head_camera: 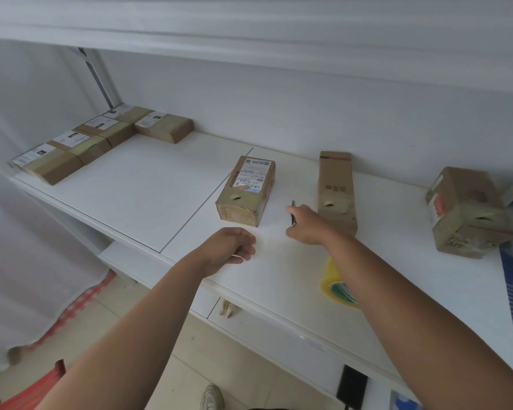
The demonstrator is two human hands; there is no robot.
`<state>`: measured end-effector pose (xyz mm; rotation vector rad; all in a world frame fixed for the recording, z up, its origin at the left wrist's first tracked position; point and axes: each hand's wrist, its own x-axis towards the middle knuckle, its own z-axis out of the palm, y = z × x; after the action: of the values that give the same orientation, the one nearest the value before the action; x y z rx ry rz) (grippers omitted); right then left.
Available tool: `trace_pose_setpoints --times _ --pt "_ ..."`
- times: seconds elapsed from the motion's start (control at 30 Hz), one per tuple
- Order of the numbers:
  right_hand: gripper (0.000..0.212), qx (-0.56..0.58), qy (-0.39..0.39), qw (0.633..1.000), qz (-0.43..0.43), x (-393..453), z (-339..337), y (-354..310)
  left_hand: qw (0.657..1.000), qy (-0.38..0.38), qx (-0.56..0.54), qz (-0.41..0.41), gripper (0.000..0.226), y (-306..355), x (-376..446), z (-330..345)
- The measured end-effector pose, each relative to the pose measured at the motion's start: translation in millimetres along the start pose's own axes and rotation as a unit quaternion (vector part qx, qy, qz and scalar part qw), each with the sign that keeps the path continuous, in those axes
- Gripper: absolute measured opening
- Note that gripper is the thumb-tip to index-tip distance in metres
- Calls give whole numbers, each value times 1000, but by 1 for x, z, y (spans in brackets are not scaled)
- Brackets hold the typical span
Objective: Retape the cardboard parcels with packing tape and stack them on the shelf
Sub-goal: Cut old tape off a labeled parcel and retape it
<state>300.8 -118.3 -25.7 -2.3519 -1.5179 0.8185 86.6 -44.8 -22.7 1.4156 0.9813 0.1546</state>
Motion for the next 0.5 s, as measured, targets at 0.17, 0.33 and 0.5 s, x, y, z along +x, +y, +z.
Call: trace_pose_setpoints --times 0.17,0.33,0.5 --pt "76 -40 -68 995 56 -3 2 -10 999 -18 -21 28 5 -3 -2 -3" --pt "29 121 101 987 -6 -5 -1 -15 999 -11 -30 43 4 -4 -3 -8" --pt "33 237 -134 961 -48 -22 -12 -12 998 -26 -5 57 5 -4 -4 -5"
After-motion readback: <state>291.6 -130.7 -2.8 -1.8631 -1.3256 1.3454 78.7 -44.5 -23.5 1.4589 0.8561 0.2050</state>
